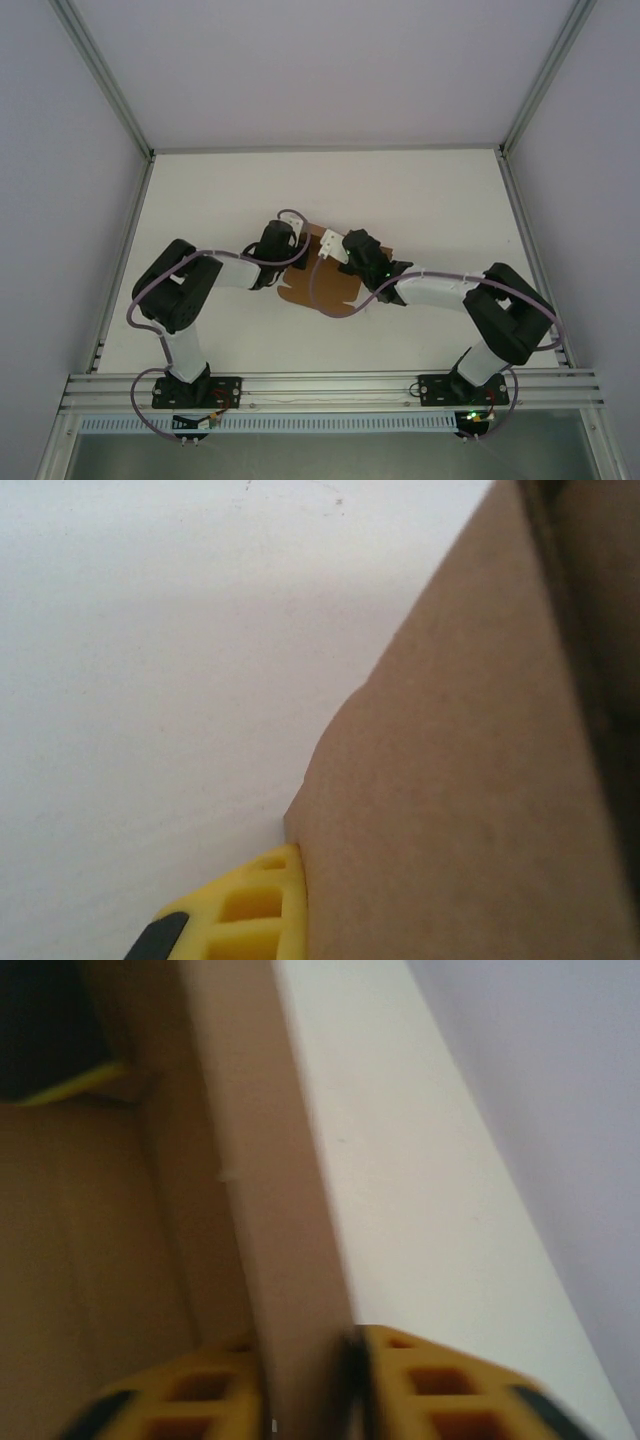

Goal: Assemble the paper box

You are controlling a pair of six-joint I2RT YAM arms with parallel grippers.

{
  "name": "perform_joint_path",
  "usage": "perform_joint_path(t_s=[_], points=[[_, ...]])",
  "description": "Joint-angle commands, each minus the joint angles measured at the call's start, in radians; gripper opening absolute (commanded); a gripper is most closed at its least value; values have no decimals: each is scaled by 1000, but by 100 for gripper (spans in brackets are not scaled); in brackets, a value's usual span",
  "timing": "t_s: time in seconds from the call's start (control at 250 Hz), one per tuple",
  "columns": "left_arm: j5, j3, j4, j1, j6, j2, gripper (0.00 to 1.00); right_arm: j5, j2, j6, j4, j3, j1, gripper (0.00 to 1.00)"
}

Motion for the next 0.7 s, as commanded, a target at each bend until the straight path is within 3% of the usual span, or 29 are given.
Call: perform_joint_path(t_s=[0.0,0.104,0.188,0.284,0.387,0.499,0.699], points=[[33,35,73,-12,-3,-2,0,-132,-66,173,-166,-6,28,50],[58,30,71,-12,9,-1,0,-185,-182,291,-204,5,26,73],[82,32,67,-12,19,1,0,-204,-263,376,-217,9,23,79],[108,36,60,-13,46,12,0,-193,-320,473,-224,20,-9,83],[101,51,31,-18,83,34,0,-270,-323,603,-294,85,-95,85],[126,62,12,-23,110,42,0,-297,-235,687,-412,204,-170,84],[105,79,-6,-43,143,64,2,-278,-31,671,-493,355,-193,79]])
